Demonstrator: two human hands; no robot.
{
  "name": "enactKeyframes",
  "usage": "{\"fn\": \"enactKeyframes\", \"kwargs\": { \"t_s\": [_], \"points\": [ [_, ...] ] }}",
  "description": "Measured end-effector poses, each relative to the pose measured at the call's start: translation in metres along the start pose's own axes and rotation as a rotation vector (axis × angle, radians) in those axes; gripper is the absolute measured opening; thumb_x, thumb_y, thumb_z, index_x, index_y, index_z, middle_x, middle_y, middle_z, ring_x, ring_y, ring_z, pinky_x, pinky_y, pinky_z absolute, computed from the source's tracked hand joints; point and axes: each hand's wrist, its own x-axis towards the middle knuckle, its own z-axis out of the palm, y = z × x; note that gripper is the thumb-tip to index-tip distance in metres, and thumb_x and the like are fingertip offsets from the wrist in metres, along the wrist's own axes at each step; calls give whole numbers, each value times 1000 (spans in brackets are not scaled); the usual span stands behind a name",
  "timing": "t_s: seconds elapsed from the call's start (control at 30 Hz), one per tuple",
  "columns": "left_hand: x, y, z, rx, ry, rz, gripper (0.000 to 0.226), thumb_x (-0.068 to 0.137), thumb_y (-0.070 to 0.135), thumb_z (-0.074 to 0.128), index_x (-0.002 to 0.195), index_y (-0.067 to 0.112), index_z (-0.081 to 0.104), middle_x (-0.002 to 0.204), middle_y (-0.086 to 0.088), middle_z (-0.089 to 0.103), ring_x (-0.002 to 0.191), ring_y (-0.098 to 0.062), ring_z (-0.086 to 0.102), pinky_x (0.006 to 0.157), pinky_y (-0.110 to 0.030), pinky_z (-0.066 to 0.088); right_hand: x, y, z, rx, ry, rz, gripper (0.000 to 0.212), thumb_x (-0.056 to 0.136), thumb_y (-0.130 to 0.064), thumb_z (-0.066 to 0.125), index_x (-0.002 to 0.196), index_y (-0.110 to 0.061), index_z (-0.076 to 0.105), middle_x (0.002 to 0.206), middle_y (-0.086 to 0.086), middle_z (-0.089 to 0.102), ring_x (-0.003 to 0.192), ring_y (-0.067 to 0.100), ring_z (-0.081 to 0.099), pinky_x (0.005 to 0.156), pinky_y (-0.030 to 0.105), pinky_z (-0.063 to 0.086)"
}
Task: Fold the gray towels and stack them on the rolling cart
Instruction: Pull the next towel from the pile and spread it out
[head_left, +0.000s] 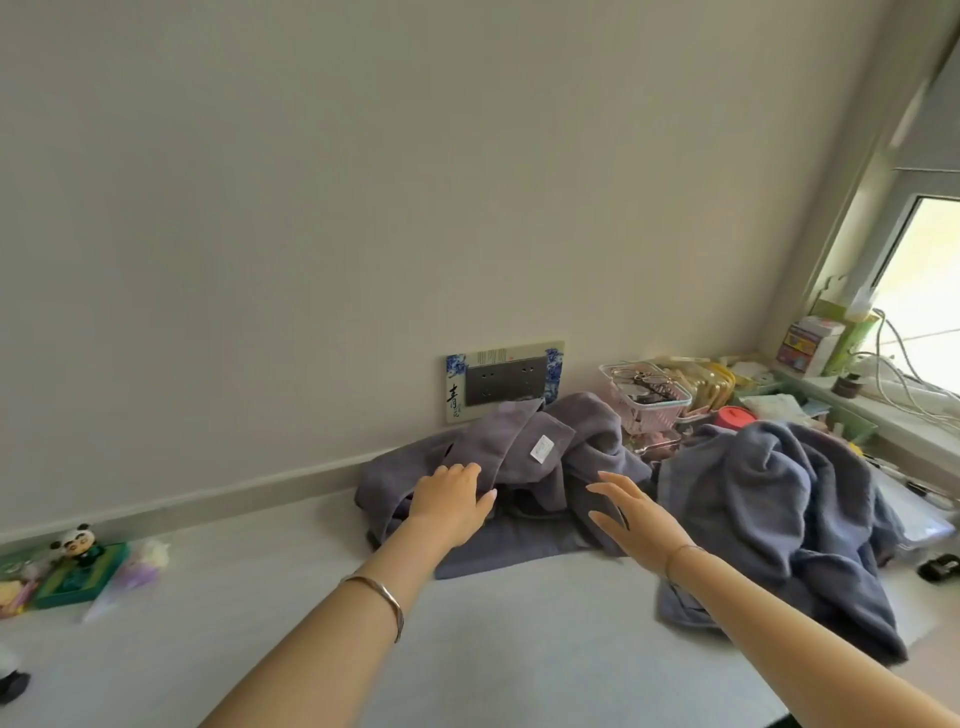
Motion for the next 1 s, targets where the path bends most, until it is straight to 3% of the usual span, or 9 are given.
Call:
{"fn": "enactKeyframes", "kwargs": {
  "t_s": [0.33,0.53,0.77,0.9,1.0],
  "points": [
    [58,49,60,-177,-110,-169,64,98,49,36,149,15,18,154,-4,26,135,-26,34,104,-41,37,62,68,8,141,-71,-57,45,93,-48,46,136,-34,41,151,-11,28,124,16,49,101,31,45],
    [85,57,85,-242,-114,-205,62,97,50,35,148,18,21,154,-2,26,135,-25,34,105,-41,37,82,82,34,148,-142,-101,43,94,-46,46,135,-32,43,150,-10,30,127,17,47,104,27,41],
    [106,131,119,-305,-263,-62,57,97,51,33,144,18,32,145,-3,38,129,-24,40,102,-39,37,54,158,36,89,-194,50,42,93,-47,49,131,-28,49,143,-11,37,121,15,50,100,29,42],
    [109,182,142,-532,-376,-71,55,98,50,33,144,19,32,146,-2,40,130,-24,41,104,-34,35,26,201,28,185,-29,228,26,89,-44,56,106,-24,61,113,-5,56,92,12,58,84,32,51],
    [114,216,156,-768,-455,-127,58,99,49,30,147,17,28,150,-1,35,136,-21,35,109,-30,28,10,217,29,338,-3,303,20,90,-37,59,103,-22,63,108,-4,61,93,10,59,89,30,50]
  ]
}}
